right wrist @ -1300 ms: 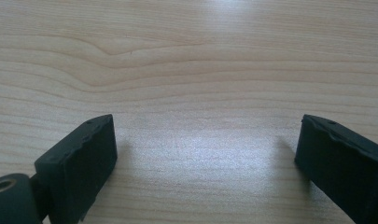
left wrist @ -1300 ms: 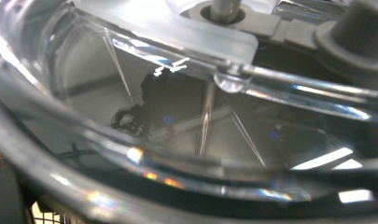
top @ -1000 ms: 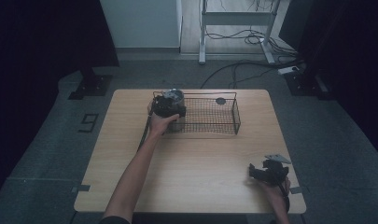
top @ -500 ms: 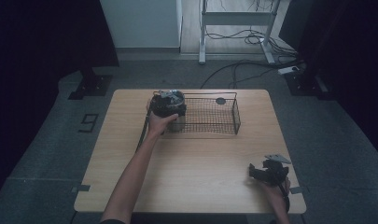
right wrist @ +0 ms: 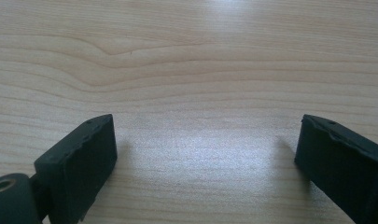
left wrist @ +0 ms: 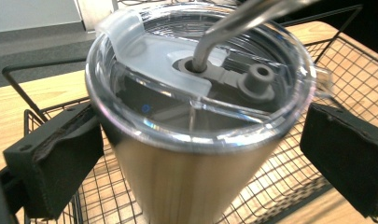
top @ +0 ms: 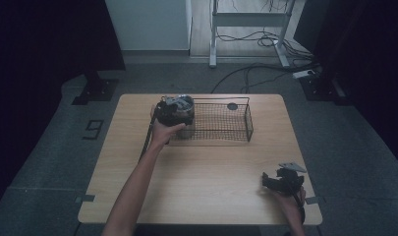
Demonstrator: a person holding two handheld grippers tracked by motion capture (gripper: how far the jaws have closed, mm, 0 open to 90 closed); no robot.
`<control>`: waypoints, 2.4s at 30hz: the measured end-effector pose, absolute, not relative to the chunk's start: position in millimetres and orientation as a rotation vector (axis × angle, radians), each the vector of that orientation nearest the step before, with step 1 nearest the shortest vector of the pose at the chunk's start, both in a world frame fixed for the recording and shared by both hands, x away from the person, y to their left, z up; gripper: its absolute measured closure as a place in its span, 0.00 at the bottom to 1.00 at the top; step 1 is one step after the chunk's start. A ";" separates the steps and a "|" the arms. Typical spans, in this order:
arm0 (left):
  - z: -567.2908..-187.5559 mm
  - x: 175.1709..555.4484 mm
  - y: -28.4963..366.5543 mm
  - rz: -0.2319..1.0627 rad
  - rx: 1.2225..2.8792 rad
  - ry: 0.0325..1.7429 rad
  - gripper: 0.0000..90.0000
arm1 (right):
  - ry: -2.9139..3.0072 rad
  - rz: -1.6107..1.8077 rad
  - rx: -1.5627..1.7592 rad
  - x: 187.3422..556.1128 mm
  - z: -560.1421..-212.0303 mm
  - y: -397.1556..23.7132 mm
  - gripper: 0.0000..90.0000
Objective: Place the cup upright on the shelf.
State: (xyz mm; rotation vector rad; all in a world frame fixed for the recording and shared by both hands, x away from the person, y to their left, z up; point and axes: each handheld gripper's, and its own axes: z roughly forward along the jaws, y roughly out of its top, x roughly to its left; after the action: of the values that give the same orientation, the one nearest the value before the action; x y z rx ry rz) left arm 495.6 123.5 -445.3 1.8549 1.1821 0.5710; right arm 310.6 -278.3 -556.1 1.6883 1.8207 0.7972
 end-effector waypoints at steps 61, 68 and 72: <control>-472.9 337.9 172.7 0.498 1.931 1.058 0.02 | 1.820 0.796 1.690 310.5 -556.0 -278.2 0.06; -497.9 325.0 179.5 0.460 1.954 1.100 0.02 | 1.820 0.795 1.690 310.5 -556.0 -278.2 0.06; -507.1 321.5 183.3 0.445 1.959 1.115 0.03 | 1.820 0.795 1.690 310.5 -556.0 -278.1 0.06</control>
State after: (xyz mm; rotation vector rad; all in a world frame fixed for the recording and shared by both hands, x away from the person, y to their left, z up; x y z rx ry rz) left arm 321.5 183.3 -507.1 1.9588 1.1146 0.4454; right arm 310.5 -278.1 -556.0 1.6901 1.8199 0.7950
